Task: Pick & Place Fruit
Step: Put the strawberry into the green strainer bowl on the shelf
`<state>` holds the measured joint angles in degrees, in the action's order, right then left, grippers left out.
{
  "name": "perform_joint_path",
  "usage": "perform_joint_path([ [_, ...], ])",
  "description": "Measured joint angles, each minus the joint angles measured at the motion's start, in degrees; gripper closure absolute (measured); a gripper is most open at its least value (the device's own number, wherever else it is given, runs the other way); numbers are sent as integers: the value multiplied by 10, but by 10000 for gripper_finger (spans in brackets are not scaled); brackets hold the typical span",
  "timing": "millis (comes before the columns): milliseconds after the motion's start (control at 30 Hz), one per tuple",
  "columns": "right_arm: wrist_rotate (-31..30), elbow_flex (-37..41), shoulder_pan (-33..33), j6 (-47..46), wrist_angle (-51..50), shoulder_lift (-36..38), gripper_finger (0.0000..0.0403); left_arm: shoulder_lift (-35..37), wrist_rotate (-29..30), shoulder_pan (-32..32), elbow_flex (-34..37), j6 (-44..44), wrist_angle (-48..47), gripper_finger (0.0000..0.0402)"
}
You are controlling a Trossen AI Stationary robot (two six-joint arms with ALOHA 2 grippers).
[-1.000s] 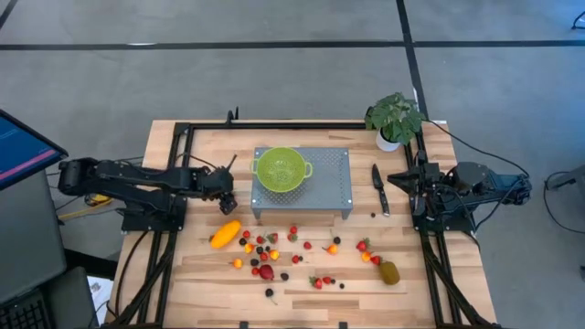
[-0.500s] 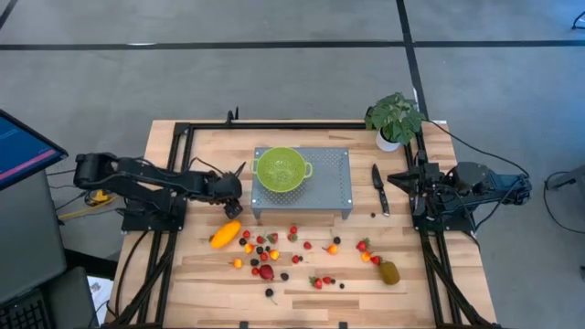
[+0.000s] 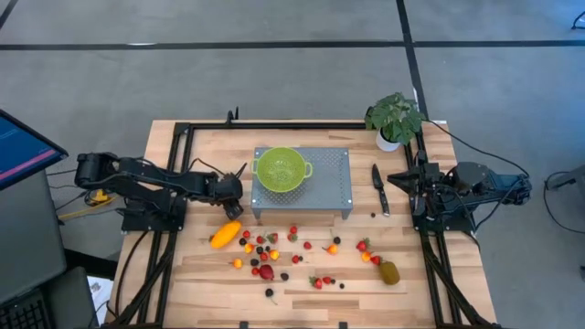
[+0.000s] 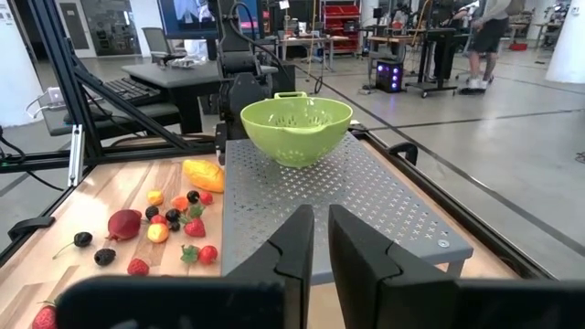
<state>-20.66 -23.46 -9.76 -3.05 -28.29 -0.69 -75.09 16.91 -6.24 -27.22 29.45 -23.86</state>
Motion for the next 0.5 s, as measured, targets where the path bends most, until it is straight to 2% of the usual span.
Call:
perform_joint_path([
  [133,0,0,0,0,0,0,370,0,2,0,0,0,1,258],
  [333,0,0,0,0,0,0,370,0,5,0,1,0,1,238],
  [500,0,0,0,0,0,0,370,0,6,0,1,0,1,253],
])
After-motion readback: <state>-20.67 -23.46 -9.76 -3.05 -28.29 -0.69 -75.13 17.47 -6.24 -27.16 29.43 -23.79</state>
